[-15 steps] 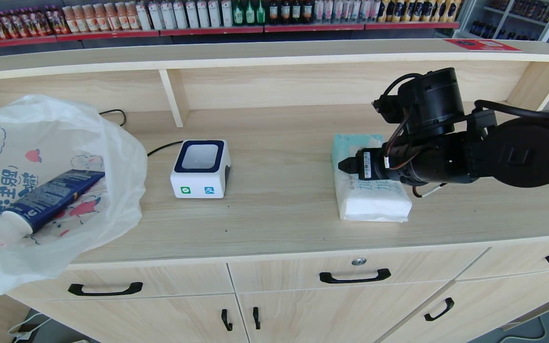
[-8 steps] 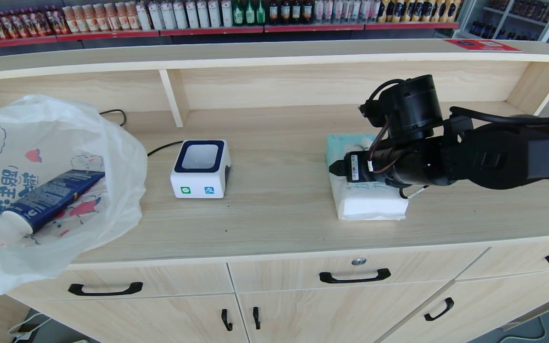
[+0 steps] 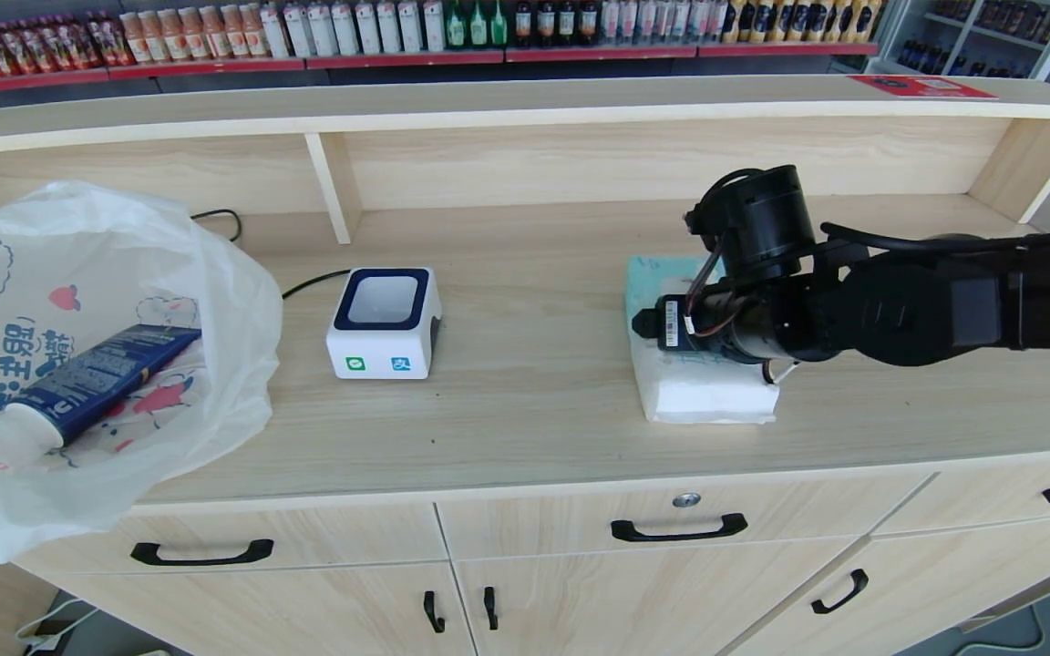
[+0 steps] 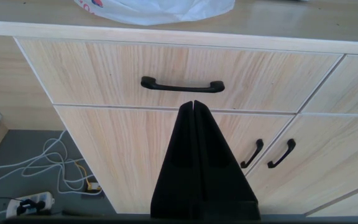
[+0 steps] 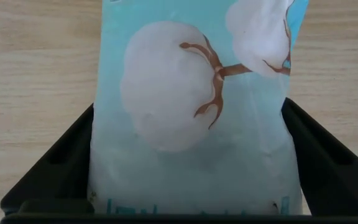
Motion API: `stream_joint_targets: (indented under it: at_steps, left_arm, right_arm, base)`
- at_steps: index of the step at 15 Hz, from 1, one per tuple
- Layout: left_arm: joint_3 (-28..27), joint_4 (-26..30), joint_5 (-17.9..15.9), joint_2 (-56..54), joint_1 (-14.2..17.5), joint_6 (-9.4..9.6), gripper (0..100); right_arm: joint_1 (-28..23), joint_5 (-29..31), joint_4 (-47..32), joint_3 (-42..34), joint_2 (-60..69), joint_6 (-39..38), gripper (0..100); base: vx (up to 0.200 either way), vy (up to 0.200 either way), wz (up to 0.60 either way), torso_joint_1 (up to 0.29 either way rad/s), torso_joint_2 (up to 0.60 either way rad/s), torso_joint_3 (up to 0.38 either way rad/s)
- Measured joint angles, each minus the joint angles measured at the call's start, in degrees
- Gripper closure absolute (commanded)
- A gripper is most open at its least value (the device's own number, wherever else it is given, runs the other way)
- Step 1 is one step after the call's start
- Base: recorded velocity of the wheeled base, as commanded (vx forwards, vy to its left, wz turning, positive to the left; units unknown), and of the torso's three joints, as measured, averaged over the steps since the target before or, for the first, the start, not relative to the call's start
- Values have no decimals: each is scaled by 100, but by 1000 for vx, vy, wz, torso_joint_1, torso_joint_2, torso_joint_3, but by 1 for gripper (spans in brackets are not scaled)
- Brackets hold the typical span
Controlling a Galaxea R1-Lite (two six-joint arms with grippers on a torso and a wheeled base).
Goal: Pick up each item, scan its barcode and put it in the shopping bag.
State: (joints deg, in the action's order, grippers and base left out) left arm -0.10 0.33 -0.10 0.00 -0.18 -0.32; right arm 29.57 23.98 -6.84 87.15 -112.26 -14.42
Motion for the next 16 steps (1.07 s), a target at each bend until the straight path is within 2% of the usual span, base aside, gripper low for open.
stream_joint_targets:
  at_steps: [1, 16]
  left_arm:
    - [0, 0, 0, 0, 0, -1, 100]
    - [0, 2, 2, 0, 0, -11, 100]
  right_arm:
    - [-4, 0, 0, -9, -9, -2, 100]
    - [40, -20, 2, 458, 101, 0, 100]
  base:
    - [0, 0, 0, 0, 0, 0]
    - [0, 0, 0, 0, 0, 0]
